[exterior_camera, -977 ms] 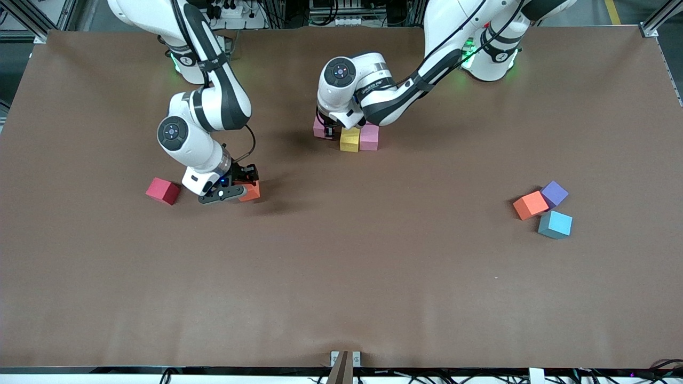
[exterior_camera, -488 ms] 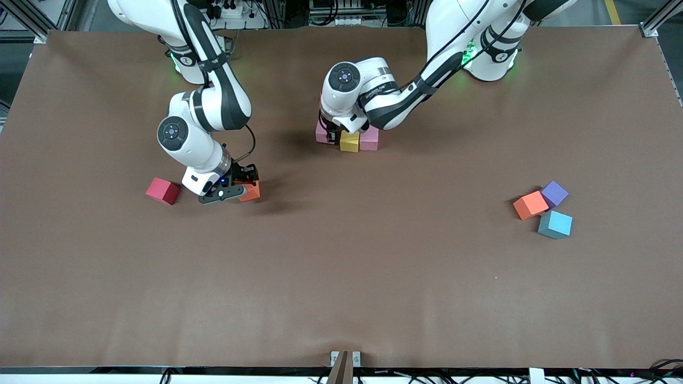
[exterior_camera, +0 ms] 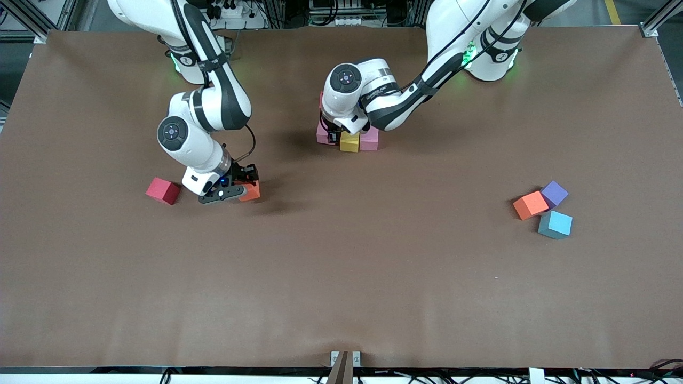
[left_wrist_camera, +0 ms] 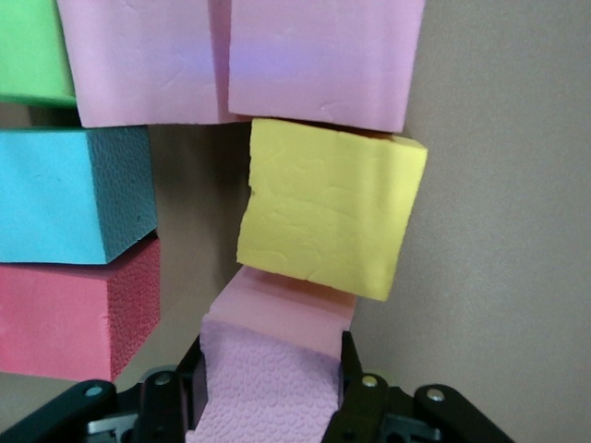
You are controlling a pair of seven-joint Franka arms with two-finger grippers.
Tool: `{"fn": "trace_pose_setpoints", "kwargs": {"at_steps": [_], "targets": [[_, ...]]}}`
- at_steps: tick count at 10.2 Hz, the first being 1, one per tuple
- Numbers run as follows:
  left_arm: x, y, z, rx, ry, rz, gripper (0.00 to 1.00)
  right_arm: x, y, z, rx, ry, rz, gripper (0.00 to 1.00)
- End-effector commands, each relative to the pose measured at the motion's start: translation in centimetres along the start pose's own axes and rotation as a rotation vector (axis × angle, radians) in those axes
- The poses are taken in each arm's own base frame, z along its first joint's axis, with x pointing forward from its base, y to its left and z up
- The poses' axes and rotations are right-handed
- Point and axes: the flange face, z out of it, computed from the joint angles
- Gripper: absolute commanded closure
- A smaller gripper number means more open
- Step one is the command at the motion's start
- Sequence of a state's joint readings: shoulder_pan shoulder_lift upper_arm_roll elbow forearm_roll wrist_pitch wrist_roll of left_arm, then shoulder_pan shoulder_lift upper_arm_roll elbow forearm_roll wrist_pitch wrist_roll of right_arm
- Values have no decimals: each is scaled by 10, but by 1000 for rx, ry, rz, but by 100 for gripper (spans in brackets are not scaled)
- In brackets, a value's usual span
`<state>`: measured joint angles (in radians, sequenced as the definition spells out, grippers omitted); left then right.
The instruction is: Form number 2 with 11 blocks
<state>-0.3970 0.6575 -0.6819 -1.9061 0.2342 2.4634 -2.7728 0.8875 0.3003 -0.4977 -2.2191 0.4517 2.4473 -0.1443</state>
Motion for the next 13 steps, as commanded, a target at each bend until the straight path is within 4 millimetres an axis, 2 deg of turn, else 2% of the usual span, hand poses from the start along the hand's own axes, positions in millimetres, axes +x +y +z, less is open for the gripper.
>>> {"fn": "trace_pose_setpoints", "kwargs": {"at_steps": [1,5,7,8,9,10,13], "targets": [[-1,-4,5,-41,6,-134,76,0,3,-5,12,4,-5,84],[1,2,10,-51,9,-131,69,0,4,-4,11,4,-4,84],[0,7,6,-58,1,-135,55,0,4,-4,11,4,-4,84],[0,7,7,-57,2,-135,51,0,4,-4,11,4,-4,84],[0,7,7,-57,2,-135,37,0,4,-4,11,4,-4,84],[0,7,7,-58,2,-134,0,-1,4,-4,11,3,-4,84],[0,5,9,-69,9,-112,0,0,4,-4,11,5,-4,84]]}}
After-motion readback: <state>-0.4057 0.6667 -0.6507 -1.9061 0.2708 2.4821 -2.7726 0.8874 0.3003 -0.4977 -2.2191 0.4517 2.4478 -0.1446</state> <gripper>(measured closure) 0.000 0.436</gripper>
